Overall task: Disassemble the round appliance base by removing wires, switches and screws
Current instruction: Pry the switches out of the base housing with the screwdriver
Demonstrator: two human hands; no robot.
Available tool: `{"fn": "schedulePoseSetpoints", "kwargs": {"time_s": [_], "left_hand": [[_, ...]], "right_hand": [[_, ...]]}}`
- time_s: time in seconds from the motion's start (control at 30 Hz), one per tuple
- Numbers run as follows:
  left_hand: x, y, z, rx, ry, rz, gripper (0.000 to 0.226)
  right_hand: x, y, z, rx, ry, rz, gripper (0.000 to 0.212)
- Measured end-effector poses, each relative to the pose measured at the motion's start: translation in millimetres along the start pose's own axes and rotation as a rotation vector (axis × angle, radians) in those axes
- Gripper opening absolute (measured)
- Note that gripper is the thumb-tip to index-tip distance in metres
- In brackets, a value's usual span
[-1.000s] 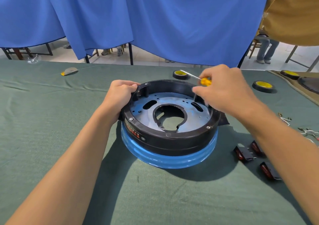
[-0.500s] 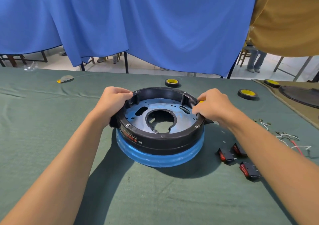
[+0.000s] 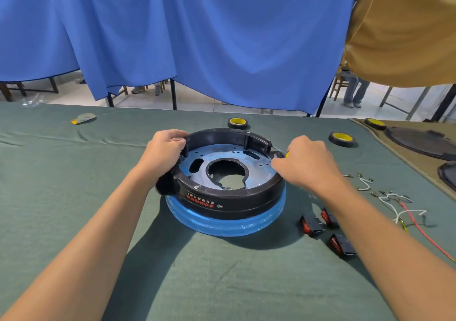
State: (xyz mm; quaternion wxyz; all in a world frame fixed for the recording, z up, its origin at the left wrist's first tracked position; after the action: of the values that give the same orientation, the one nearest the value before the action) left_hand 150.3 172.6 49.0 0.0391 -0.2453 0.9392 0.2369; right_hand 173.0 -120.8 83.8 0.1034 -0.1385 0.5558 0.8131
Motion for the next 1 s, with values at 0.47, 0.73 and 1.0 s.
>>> {"fn": "schedulePoseSetpoints", "kwargs": {"time_s": [0.47,0.73,1.0], "left_hand": [[3.8,5.8,9.7,0.086,0.049,-0.01,0.025],[10.3,8.1,10.6,0.132,0.051,0.019,0.02],[5.2,-8.2,21.3,0.255,-0.004,0.037,0.028]], "right_hand": [[-12.0,-15.6,-19.8,-0.319,-0.187,0.01,0.05],[-23.8,-30.3,-15.9,-0.65,-0.284,0.047,0.035],[-17.8,-31.8,-17.3,-0.431,-0.263,-0.04,0.022]]}}
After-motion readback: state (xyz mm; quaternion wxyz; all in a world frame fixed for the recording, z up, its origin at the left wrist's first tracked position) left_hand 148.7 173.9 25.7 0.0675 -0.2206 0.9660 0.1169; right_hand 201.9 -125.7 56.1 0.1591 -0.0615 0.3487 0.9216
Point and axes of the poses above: each hand's wrist, its own x-axis away from the middle knuckle, its own y-axis out of the back of the hand, z = x × y, the point moved 10 cm from there along -x, towards the middle knuckle, and after that the axes turned 5 degrees about -z, right-handed, at the moved point
